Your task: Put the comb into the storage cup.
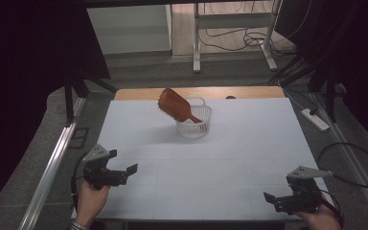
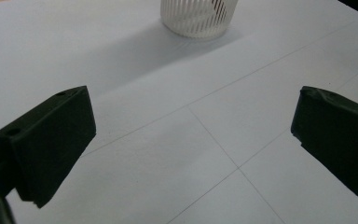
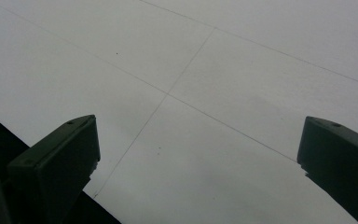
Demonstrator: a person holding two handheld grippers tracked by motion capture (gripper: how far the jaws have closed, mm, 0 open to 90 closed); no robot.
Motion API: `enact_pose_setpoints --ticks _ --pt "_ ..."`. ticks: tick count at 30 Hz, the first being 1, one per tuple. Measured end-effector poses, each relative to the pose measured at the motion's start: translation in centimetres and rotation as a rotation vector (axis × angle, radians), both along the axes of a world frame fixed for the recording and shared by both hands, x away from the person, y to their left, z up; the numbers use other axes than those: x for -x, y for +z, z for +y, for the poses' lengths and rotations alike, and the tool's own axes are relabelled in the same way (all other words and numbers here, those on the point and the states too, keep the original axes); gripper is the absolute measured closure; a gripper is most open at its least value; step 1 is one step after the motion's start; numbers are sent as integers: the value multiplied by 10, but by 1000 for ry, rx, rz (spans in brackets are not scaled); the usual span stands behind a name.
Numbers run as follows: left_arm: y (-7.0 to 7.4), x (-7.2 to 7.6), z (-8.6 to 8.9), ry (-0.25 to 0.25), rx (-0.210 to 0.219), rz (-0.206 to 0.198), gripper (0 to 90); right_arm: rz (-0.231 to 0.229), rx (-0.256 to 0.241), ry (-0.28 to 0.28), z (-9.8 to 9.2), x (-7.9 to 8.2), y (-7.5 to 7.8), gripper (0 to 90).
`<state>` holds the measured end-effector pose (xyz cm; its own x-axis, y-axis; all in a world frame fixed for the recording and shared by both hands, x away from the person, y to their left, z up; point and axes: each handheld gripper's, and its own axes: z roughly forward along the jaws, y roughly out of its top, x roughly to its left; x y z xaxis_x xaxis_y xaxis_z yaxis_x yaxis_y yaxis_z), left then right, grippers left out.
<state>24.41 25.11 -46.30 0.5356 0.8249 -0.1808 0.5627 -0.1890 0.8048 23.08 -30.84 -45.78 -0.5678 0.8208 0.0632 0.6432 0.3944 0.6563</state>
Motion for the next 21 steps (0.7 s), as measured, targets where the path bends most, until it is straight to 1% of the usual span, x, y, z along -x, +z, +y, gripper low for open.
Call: enact_pose_setpoints --ticks 10,21 --pt "-1 8 5 10 5 7 0 -1 2 0 0 0 0 0" --pt "-1 18 11 22 11 3 0 -1 3 -1 0 0 0 0"
